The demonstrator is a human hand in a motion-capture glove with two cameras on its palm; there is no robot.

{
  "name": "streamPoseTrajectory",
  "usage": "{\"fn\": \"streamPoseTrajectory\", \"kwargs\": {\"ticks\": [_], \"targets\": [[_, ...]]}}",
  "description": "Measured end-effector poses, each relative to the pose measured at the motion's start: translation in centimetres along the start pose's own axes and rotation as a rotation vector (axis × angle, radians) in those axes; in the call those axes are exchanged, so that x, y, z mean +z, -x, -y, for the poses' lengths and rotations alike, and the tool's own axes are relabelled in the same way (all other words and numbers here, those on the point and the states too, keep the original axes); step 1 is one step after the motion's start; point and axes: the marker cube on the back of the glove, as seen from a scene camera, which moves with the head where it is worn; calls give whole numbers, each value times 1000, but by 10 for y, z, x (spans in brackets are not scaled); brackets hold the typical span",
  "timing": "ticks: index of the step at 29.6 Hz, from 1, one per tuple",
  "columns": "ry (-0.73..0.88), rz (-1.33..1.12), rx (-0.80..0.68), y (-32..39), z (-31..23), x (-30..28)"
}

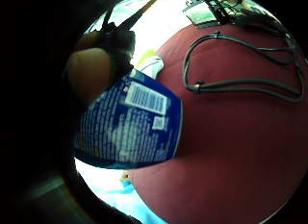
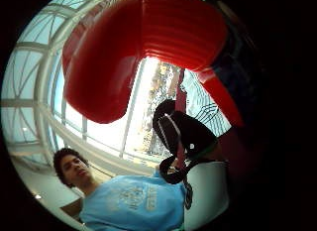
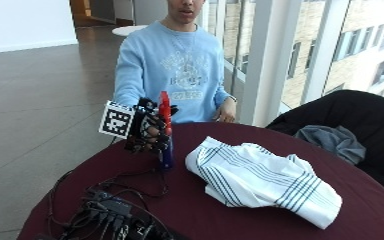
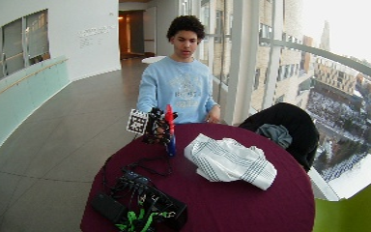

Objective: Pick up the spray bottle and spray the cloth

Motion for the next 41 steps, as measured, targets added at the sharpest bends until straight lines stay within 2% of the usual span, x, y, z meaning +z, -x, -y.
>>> {"fn": "streamPoseTrajectory", "kwargs": {"ticks": [6,9,12,18,21,30,41], "targets": [[-11,43,-36,-7,-1,7],[-19,51,1,-6,-1,8],[-31,51,-55,-9,-1,9],[-160,69,-35,-6,5,13],[-167,67,-25,-6,4,12],[-87,54,-37,8,12,11],[271,9,3,44,25,15]]}}
